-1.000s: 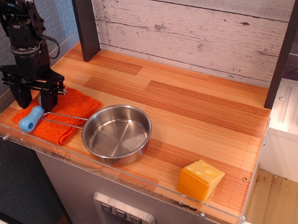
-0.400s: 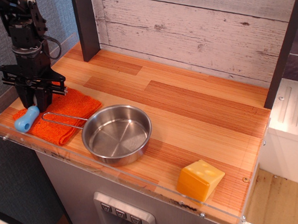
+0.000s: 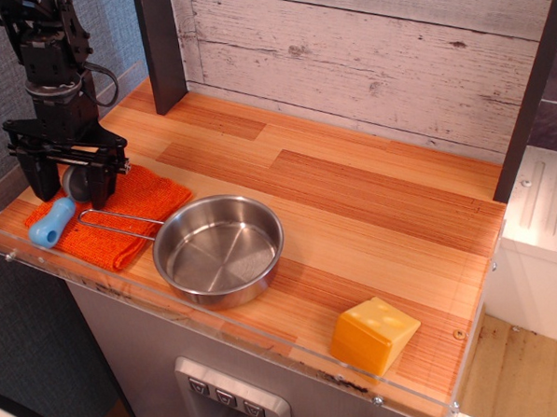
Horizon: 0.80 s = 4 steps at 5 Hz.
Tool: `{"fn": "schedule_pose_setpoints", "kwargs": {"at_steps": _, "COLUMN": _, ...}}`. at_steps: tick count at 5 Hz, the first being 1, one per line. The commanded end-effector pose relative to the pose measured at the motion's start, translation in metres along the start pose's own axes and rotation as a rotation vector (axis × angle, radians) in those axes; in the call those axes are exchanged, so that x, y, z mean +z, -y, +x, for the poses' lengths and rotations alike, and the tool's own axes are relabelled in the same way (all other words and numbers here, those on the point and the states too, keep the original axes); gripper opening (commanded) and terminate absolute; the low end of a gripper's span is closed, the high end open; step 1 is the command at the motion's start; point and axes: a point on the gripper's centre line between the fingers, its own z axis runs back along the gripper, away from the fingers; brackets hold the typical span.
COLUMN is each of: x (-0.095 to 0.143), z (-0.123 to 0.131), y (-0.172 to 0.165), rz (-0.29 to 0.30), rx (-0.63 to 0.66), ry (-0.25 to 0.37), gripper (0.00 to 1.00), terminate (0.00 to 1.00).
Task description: Put the brush behind the saucepan
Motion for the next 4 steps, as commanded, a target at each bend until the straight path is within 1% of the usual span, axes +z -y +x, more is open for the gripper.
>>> {"fn": "schedule_pose_setpoints", "kwargs": {"at_steps": 1, "x": 0.021, "z": 0.008, "y": -0.005, "rz": 0.029, "rx": 0.008, "ry": 0.060, "gripper": 1.00, "terminate": 0.00}}
{"fn": "schedule_pose_setpoints", "kwargs": {"at_steps": 3, "x": 0.030, "z": 0.010, "y": 0.001, "rz": 0.043, "rx": -0.011, "ry": 0.088, "gripper": 1.00, "terminate": 0.00}}
{"fn": "schedule_pose_setpoints", "kwargs": {"at_steps": 4, "x": 0.042, "z": 0.014, "y": 0.005, "rz": 0.051, "rx": -0.019, "ry": 0.121, "gripper": 1.00, "terminate": 0.00}}
